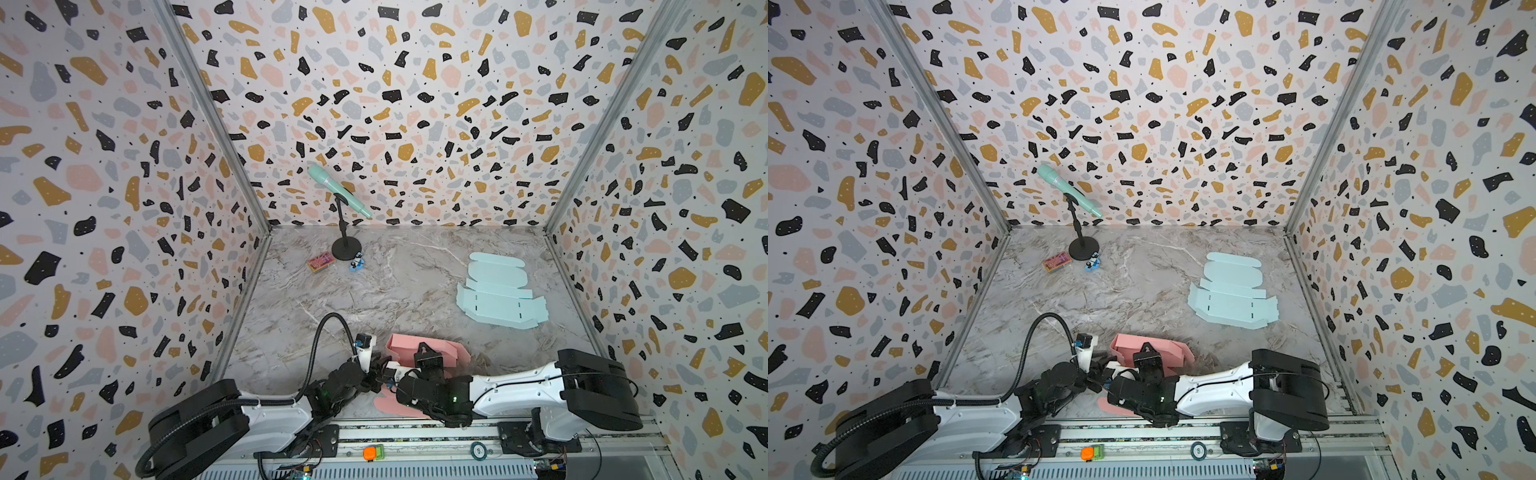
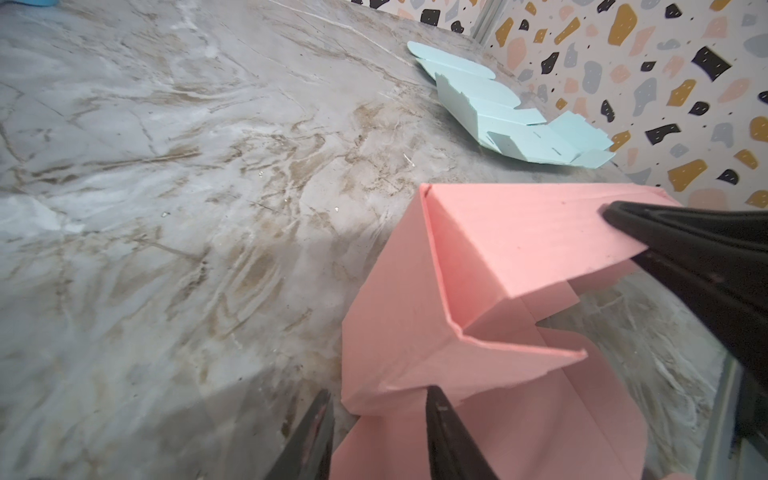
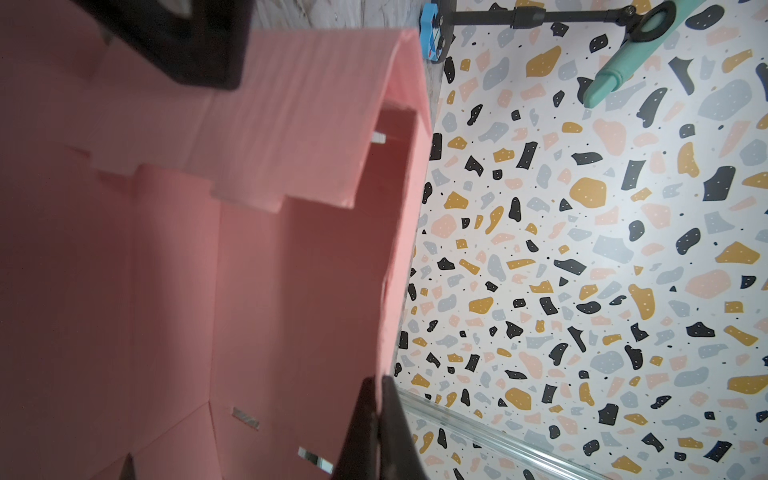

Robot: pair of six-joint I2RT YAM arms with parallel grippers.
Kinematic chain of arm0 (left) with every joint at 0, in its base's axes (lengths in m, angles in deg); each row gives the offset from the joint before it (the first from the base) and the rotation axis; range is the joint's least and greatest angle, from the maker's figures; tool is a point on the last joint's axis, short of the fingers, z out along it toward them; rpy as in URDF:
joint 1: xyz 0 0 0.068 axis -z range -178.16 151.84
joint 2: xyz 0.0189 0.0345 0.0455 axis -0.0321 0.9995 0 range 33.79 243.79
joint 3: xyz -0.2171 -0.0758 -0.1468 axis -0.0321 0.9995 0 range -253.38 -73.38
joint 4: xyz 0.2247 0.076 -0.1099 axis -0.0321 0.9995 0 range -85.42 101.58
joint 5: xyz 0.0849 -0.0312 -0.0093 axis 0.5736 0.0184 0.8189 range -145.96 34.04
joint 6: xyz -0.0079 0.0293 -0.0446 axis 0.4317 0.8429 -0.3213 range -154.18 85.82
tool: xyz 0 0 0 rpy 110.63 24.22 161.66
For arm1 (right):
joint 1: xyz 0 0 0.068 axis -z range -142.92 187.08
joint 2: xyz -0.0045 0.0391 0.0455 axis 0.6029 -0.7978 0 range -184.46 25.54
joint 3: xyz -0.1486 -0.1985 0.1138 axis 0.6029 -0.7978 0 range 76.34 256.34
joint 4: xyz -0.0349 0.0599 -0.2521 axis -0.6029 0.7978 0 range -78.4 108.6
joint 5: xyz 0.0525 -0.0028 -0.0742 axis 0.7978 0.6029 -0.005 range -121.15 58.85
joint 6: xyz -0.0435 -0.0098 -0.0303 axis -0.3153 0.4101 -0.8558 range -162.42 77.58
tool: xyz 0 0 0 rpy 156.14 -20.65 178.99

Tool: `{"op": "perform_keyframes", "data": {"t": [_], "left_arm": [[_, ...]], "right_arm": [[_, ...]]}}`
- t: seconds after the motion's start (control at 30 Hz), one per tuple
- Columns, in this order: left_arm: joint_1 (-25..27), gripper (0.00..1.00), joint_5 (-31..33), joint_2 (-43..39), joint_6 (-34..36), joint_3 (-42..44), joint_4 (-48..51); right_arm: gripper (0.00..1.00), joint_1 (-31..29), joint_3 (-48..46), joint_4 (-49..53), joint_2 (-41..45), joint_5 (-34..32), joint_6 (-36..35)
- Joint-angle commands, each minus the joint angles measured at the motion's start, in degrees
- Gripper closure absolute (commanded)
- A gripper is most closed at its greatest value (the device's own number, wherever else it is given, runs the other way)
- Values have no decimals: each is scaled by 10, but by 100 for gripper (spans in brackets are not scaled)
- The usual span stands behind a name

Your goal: Fold the paper box

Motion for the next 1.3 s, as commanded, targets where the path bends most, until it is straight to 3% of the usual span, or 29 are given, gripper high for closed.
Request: {"op": "perform_keyframes", "data": {"t": [0.0, 0.33, 0.63, 0.97, 1.27], "left_arm": [[7, 63, 27, 18, 18, -4, -73], [19, 65, 26, 102, 43, -30, -154], [28, 75, 59, 119, 47, -33, -179], [32, 77, 71, 149, 52, -26, -226], [33, 89, 66, 140, 61, -18, -229]], "right_arm": [[100, -7, -7, 20, 11, 47, 7], [100, -8, -4, 24, 7, 51, 12], [100, -9, -2, 25, 7, 51, 12], [100, -14, -1, 26, 9, 51, 16], [99, -24, 3, 24, 15, 56, 28]]}}
